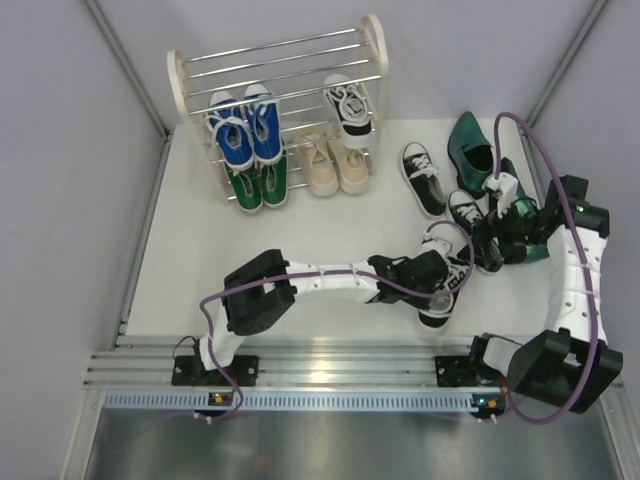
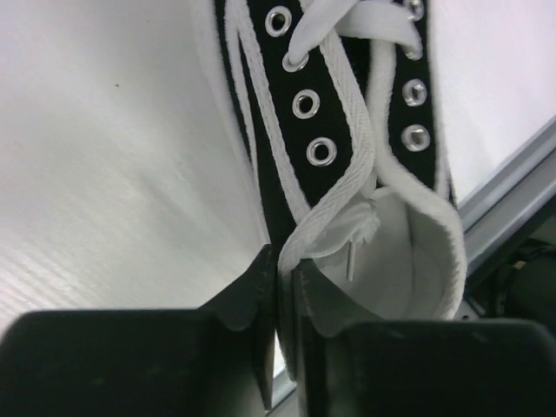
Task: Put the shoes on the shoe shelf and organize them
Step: Pick up the shoe at the center of the board.
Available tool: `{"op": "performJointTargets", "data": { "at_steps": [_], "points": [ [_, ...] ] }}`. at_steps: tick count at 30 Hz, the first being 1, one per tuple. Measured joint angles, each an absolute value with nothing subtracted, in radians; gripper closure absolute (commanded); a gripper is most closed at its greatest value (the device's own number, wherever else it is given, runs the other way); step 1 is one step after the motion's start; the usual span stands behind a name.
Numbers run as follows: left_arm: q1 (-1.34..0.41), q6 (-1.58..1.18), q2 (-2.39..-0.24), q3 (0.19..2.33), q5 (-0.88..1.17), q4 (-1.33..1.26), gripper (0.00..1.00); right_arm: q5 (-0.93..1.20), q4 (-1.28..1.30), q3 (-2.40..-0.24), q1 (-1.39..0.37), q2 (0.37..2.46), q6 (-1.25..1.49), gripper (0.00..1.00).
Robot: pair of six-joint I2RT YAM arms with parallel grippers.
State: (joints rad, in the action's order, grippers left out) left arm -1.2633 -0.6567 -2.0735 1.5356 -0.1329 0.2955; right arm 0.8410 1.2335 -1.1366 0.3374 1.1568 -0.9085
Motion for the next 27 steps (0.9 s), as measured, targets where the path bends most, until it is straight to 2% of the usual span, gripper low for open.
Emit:
{"op": "performJointTargets", "data": {
  "at_steps": [1, 5, 8, 17, 23, 27],
  "points": [
    [-1.262, -0.656, -2.076, 1.539, -0.142, 0.304, 1.0, 0.84, 1.227, -1.134, 0.337, 1.158, -0.893, 0.0],
    [-1.262, -0.671, -2.068, 1.529, -0.172, 0.314, 1.0, 0.839, 1.217, -1.13, 0.338, 1.168, -0.849, 0.0],
    [-1.266, -0.722, -2.003, 1.422, -0.228, 0.267, 1.0, 0.843, 1.216, -1.126, 0.338, 1.168, -0.817, 0.01],
    [-1.261, -0.958, -1.557, 1.048, -0.445, 0.326, 1.0, 1.03, 1.287, -1.187, 0.319, 1.281, -0.754, 0.02],
    [-1.262, -1.119, -1.336, 0.96, -0.582, 0.308, 1.0, 1.063, 1.262, -1.265, 0.058, 1.364, -0.618, 0.01],
    [-1.262, -1.209, -1.275, 0.905, -0.662, 0.283, 1.0, 0.868, 1.075, -1.244, -0.159, 1.268, -0.348, 0.01]
  ]
}}
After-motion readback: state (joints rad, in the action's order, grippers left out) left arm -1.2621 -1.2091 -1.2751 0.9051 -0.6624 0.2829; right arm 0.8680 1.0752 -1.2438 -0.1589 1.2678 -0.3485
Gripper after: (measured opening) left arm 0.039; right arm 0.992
